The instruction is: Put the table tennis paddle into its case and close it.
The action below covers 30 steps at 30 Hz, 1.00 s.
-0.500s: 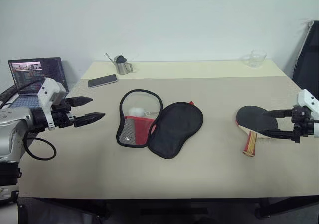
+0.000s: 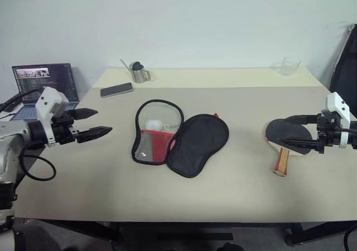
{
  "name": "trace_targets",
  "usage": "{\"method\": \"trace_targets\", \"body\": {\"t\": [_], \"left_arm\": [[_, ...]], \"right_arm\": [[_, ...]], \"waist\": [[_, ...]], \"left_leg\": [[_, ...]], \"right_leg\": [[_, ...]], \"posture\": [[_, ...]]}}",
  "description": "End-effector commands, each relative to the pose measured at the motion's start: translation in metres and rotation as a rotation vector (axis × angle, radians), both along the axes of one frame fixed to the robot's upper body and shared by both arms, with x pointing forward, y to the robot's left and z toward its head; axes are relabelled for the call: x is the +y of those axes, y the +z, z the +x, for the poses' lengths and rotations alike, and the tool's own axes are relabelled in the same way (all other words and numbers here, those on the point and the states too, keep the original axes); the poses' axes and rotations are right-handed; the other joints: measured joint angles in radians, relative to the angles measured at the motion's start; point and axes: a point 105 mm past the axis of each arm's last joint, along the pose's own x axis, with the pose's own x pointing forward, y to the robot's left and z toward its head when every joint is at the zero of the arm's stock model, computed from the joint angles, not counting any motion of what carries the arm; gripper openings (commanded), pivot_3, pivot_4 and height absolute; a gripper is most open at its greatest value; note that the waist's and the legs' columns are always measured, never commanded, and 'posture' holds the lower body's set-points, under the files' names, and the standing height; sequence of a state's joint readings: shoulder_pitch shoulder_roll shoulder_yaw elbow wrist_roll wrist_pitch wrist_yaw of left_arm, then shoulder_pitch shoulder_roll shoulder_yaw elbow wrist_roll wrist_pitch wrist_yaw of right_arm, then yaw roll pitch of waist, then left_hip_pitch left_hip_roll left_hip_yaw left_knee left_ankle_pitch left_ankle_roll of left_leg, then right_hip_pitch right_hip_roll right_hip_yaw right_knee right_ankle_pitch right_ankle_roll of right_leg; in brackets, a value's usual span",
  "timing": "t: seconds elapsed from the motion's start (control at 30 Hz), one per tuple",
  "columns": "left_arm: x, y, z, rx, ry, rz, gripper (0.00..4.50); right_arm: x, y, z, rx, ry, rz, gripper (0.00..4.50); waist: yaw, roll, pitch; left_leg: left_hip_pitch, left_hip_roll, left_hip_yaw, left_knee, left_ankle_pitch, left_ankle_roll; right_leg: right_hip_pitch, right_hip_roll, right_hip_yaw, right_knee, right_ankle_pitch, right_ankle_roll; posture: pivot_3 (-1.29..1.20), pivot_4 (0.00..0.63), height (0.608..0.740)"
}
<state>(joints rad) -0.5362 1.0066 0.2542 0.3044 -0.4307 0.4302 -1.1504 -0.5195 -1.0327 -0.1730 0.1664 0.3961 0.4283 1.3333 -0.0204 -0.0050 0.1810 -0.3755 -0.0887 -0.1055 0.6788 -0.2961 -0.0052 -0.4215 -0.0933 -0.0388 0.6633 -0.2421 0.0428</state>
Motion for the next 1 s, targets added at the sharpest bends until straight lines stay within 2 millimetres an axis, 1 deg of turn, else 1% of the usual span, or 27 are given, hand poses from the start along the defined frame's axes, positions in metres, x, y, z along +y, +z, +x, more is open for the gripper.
{"method": "trace_targets", "body": {"t": [0.03, 0.1, 0.13, 0.17, 0.23, 0.33, 0.47, 0.53, 0.6, 0.63, 0.7, 0.77, 0.83, 0.9, 1.0], "left_arm": [[0.005, -0.015, 0.017, 0.037, 0.083, 0.007, 4.5], [0.003, -0.036, 0.031, 0.102, 0.148, -0.011, 4.5], [0.004, -0.052, 0.04, 0.144, 0.198, -0.017, 4.5], [-0.004, -0.067, 0.046, 0.18, 0.213, -0.02, 4.5], [-0.022, -0.086, 0.056, 0.229, 0.204, -0.055, 4.5], [-0.055, -0.097, 0.065, 0.26, 0.138, -0.139, 4.5], [-0.082, -0.106, 0.07, 0.292, 0.068, -0.186, 4.5], [-0.088, -0.118, 0.072, 0.317, 0.08, -0.184, 4.5], [-0.085, -0.128, 0.073, 0.334, 0.126, -0.167, 4.5], [-0.084, -0.13, 0.073, 0.337, 0.138, -0.177, 4.5], [-0.088, -0.129, 0.072, 0.329, 0.129, -0.204, 4.5], [-0.088, -0.125, 0.07, 0.315, 0.135, -0.234, 4.13], [-0.086, -0.115, 0.069, 0.288, 0.154, -0.251, 3.65], [-0.084, -0.106, 0.066, 0.258, 0.171, -0.266, 2.92], [-0.078, -0.099, 0.06, 0.235, 0.213, -0.262, 1.84]], "right_arm": [[-0.002, 0.011, -0.001, -0.036, -0.015, -0.022, 4.08], [-0.008, 0.009, -0.002, -0.025, -0.032, -0.033, 4.08], [-0.008, 0.009, -0.003, -0.019, -0.038, -0.039, 4.08], [-0.011, 0.008, -0.003, -0.014, -0.048, -0.039, 4.08], [-0.017, 0.008, -0.004, 0.001, -0.07, -0.037, 4.08], [-0.026, 0.006, -0.007, 0.022, -0.104, -0.056, 4.08], [-0.022, 0.016, -0.013, 0.021, -0.092, -0.08, 4.08], [-0.024, 0.02, -0.013, 0.007, -0.1, -0.088, 4.08], [-0.022, 0.022, -0.011, -0.008, -0.099, -0.094, 4.08], [-0.021, 0.024, -0.009, -0.017, -0.095, -0.096, 4.08], [-0.018, 0.029, -0.003, -0.049, -0.091, -0.089, 4.08], [-0.015, 0.031, 0.003, -0.068, -0.085, -0.088, 4.11], [-0.01, 0.032, 0.008, -0.08, -0.061, -0.086, 4.11], [-0.005, 0.033, 0.012, -0.089, -0.038, -0.079, 4.11], [0.0, 0.03, 0.016, -0.087, -0.022, -0.072, 4.11]], "waist": [[0.002, 0.0, 0.0], [0.004, 0.0, 0.0], [0.004, 0.0, 0.0], [0.006, 0.0, 0.0], [0.014, -0.001, -0.001], [0.017, -0.006, 0.002], [0.018, -0.006, 0.002], [0.018, -0.007, 0.002], [0.017, -0.007, 0.002], [0.017, -0.006, 0.001], [0.017, -0.005, 0.001], [0.016, -0.006, 0.001], [0.014, -0.006, 0.001], [0.013, -0.007, 0.001], [0.017, -0.007, 0.002]], "left_leg": [[0.0, 0.0, 0.0, 0.0, 0.0, 0.0], [0.0, 0.0, 0.0, 0.0, 0.0, 0.0], [0.0, 0.0, 0.0, 0.0, 0.0, 0.0], [0.0, -0.001, 0.001, 0.0, 0.0, 0.0], [0.0, -0.001, 0.0, 0.001, 0.0, 0.0], [-0.002, -0.001, 0.0, 0.002, 0.0, 0.0], [-0.005, -0.001, 0.0, 0.002, 0.0, 0.0], [-0.004, -0.001, 0.0, 0.002, 0.0, 0.0], [-0.003, -0.001, 0.0, 0.002, 0.0, 0.0], [-0.003, -0.001, 0.0, 0.002, 0.0, 0.0], [-0.001, -0.001, 0.001, 0.002, 0.0, 0.0], [0.0, -0.001, 0.001, 0.002, 0.0, 0.0], [0.001, -0.001, 0.001, 0.002, 0.0, 0.0], [0.001, -0.001, 0.001, 0.002, 0.0, 0.0], [-0.001, -0.001, 0.0, 0.002, 0.0, 0.0]], "right_leg": [[0.0, 0.0, 0.0, 0.0, 0.0, 0.0], [0.0, 0.0, 0.001, 0.0, 0.0, 0.0], [0.0, 0.0, 0.001, 0.0, 0.0, 0.0], [0.0, 0.001, 0.001, 0.0, 0.0, 0.0], [0.0, 0.001, 0.0, 0.001, 0.0, 0.0], [-0.002, 0.001, 0.0, 0.0, 0.001, 0.001], [-0.003, 0.0, 0.0, 0.001, 0.001, 0.001], [-0.003, -0.001, 0.0, 0.001, 0.001, 0.001], [-0.002, -0.001, 0.0, 0.0, 0.001, 0.001], [-0.002, -0.001, 0.0, 0.001, 0.001, 0.001], [-0.001, -0.001, 0.001, 0.001, 0.001, 0.001], [0.0, -0.001, 0.001, 0.002, 0.001, 0.001], [0.001, -0.001, 0.001, 0.001, 0.001, 0.001], [0.001, -0.001, 0.001, 0.001, 0.001, 0.001], [-0.001, -0.001, 0.001, 0.0, 0.001, 0.001]], "posture": [[0.0, 0.15, 0.74], [0.0, 0.15, 0.74], [0.0, 0.15, 0.74], [0.0, 0.15, 0.74], [0.0, 0.15, 0.74], [0.0, 0.15, 0.74], [0.0, 0.15, 0.74], [0.0, 0.15, 0.74], [0.0, 0.15, 0.74], [0.0, 0.15, 0.74], [0.0, 0.15, 0.74], [0.0, 0.15, 0.74], [0.0, 0.15, 0.74], [0.0, 0.15, 0.74], [0.0, 0.15, 0.74]]}}
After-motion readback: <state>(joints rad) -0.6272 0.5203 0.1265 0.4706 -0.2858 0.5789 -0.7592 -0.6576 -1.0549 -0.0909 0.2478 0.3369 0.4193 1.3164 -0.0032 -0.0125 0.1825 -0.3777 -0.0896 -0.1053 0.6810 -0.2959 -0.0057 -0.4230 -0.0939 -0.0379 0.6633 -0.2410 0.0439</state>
